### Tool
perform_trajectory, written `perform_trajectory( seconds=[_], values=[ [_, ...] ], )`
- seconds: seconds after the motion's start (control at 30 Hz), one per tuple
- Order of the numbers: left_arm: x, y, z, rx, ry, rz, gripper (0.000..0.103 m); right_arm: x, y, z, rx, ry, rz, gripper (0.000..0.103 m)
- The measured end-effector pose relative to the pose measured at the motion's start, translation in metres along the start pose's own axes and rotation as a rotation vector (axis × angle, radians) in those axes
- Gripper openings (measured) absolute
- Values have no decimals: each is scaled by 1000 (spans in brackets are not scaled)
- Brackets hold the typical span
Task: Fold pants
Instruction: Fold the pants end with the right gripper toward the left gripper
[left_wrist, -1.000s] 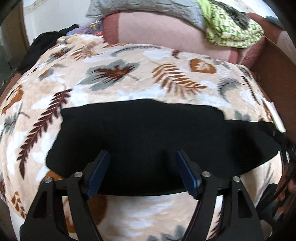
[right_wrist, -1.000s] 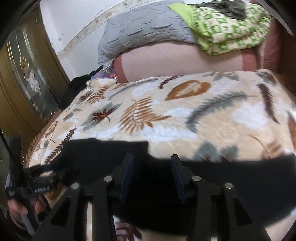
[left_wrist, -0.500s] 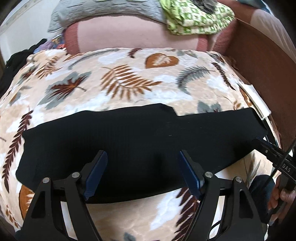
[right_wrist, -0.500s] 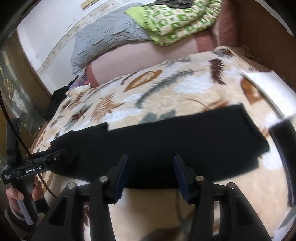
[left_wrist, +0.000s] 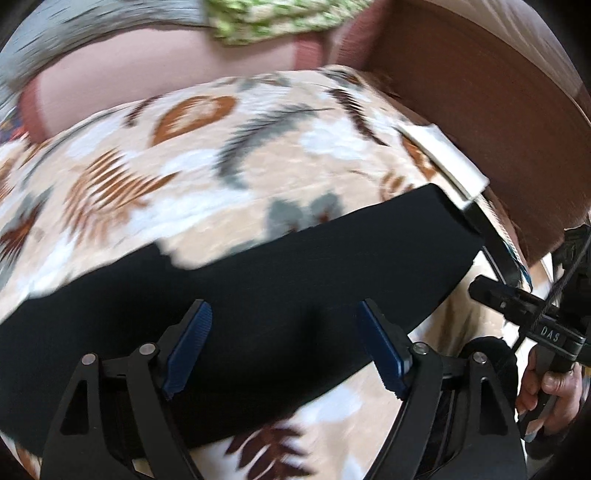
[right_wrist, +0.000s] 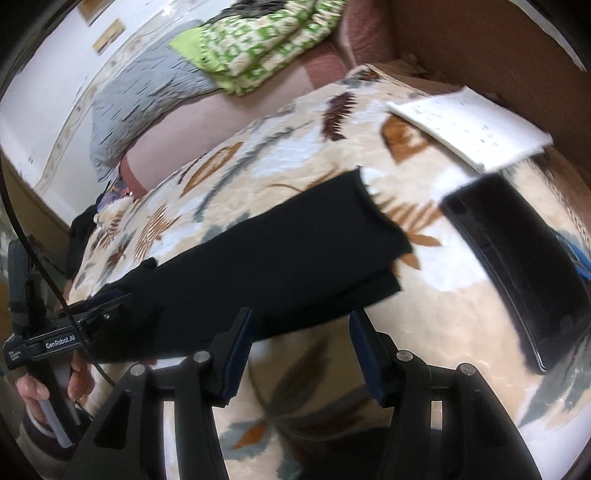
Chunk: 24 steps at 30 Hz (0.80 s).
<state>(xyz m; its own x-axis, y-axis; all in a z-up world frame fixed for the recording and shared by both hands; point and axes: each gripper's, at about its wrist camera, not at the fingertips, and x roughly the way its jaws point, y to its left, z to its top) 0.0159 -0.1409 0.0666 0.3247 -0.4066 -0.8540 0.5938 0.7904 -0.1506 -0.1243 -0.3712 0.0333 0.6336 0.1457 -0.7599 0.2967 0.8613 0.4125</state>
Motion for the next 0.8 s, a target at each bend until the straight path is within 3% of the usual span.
perform_trajectory(
  seconds=[0.27,0.43,0.8],
  values=[
    [51,-43,61,177,70,-123,81,11,-19,-3,39,44,27,58],
    [80,-71,88,237,107,-198,81,18,-24,0,42,37,70,59],
    [132,-116,111,374,193,-301,81,31,-38,9,121,26,173,59]
  ],
)
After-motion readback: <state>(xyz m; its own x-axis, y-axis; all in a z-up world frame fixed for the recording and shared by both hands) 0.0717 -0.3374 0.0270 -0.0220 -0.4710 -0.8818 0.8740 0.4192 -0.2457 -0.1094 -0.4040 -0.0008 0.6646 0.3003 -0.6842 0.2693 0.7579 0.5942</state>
